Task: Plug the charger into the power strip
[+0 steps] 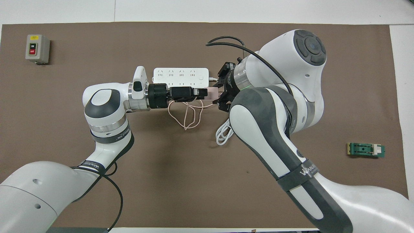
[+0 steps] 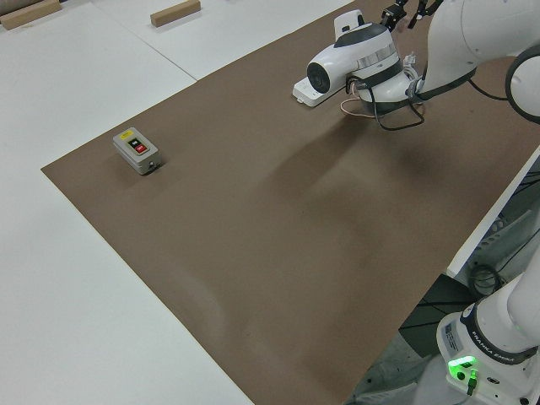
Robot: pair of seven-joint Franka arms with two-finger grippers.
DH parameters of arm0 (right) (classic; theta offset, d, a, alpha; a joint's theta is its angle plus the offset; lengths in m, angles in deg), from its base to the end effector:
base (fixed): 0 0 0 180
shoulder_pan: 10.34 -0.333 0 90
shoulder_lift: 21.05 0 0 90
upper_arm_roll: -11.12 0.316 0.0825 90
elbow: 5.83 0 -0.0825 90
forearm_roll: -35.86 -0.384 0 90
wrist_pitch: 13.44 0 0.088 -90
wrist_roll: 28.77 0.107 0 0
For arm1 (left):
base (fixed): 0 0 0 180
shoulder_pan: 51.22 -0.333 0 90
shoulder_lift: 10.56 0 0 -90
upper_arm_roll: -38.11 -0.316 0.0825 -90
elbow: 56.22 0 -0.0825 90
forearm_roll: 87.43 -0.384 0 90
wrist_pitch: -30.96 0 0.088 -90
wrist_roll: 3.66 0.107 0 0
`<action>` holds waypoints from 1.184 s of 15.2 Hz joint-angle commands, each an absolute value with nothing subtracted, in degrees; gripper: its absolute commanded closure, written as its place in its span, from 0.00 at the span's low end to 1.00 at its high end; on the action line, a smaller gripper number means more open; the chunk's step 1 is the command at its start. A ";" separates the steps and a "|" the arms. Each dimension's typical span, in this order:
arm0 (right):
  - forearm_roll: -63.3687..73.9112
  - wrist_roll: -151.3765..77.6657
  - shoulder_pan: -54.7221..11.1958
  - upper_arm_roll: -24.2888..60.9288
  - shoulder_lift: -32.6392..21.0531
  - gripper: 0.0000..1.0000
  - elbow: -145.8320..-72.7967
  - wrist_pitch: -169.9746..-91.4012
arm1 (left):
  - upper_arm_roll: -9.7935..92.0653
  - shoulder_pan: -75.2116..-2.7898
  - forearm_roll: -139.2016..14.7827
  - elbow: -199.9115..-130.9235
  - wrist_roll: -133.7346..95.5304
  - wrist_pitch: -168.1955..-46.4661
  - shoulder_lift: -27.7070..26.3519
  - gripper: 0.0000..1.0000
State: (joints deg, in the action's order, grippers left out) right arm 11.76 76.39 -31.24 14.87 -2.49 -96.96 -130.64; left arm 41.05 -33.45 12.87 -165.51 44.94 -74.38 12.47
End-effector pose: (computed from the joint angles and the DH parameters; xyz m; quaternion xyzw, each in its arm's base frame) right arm 0.6026 0.2957 0.4654 -0.6879 0.6943 0.1555 0.1433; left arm 0.5648 -0.2949 0.3303 0.7167 -0.0459 0.0165 0.6957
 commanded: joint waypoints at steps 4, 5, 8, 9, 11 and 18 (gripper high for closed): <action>11.25 76.96 -31.08 14.99 -2.50 1.00 -96.88 -131.13 | 40.74 -32.41 14.08 -167.49 44.77 -74.77 10.71 0.28; 11.25 76.96 -31.08 14.99 -2.50 1.00 -96.88 -131.13 | 40.74 -32.41 14.08 -167.49 44.77 -74.77 10.71 0.28; 11.25 76.96 -31.08 14.99 -2.50 1.00 -96.79 -131.13 | 40.74 -32.15 14.17 -167.40 44.77 -74.77 10.71 0.33; 11.25 76.96 -31.08 14.99 -2.50 1.00 -96.79 -131.13 | 40.74 -32.15 14.08 -167.40 44.68 -74.68 10.71 0.37; 11.25 76.96 -30.99 14.99 -2.41 1.00 -96.71 -131.04 | 40.66 -32.58 14.08 -167.40 44.51 -74.16 10.71 0.45; 11.25 76.96 -30.99 14.99 -2.41 1.00 -96.70 -130.95 | 40.66 -32.94 14.08 -167.23 42.92 -74.42 10.71 1.00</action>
